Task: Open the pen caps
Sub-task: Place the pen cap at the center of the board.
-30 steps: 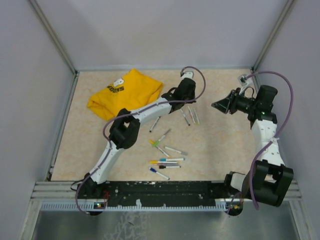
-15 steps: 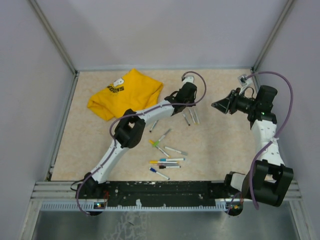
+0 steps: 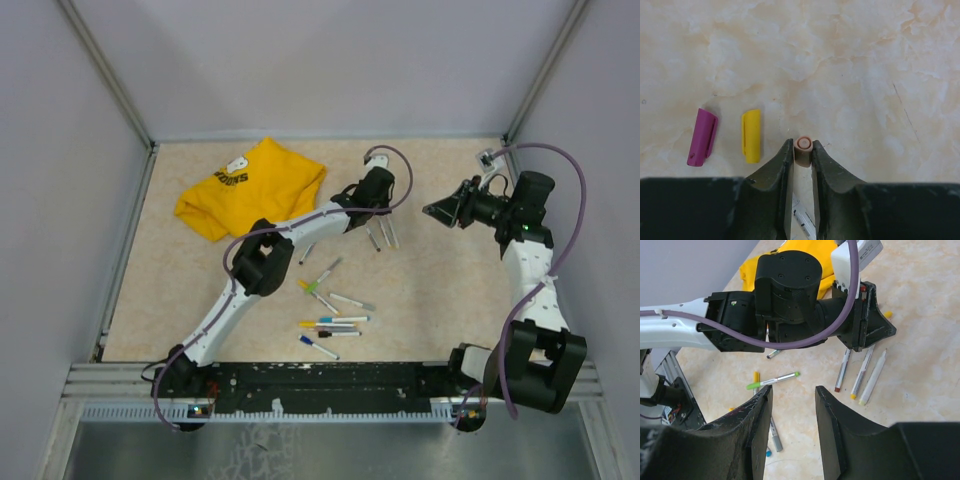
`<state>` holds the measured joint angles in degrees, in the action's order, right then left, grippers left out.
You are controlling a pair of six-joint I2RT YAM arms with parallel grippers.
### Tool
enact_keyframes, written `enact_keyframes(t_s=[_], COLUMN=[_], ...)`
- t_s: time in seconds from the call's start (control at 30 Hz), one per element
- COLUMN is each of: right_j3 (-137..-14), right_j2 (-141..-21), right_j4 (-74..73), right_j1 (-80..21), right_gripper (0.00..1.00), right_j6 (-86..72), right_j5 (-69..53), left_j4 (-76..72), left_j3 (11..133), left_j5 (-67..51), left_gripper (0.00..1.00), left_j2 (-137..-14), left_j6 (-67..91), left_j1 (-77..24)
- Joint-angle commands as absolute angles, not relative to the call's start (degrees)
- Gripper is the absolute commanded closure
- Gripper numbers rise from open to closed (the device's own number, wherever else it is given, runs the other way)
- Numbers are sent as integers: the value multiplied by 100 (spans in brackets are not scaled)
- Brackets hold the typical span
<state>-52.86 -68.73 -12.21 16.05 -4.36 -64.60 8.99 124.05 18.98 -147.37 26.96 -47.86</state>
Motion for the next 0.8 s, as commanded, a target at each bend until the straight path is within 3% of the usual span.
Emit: enact_keyframes(t_s=[0.0,0.37,0.77], right_j3=[-5231,-5203,-5185], right_j2=[-6751,-6755,-6751], right_j4=[-912,-862,-873], right_j1=[1653,1653,1652], right_gripper=[60,60,60], right_j6=[-537,-586,-514], right_j5=[-6631,-6647,-6675], left_j4=[805,861,618], left_j3=[12610,12610,12215], left_j5=[1994,2003,2171], left_gripper=[75,73,63], left_j2=[-14888,-14844,-13901], left_j6=[2648,2654,2221], left_j1=[-4747,-4728,-4729])
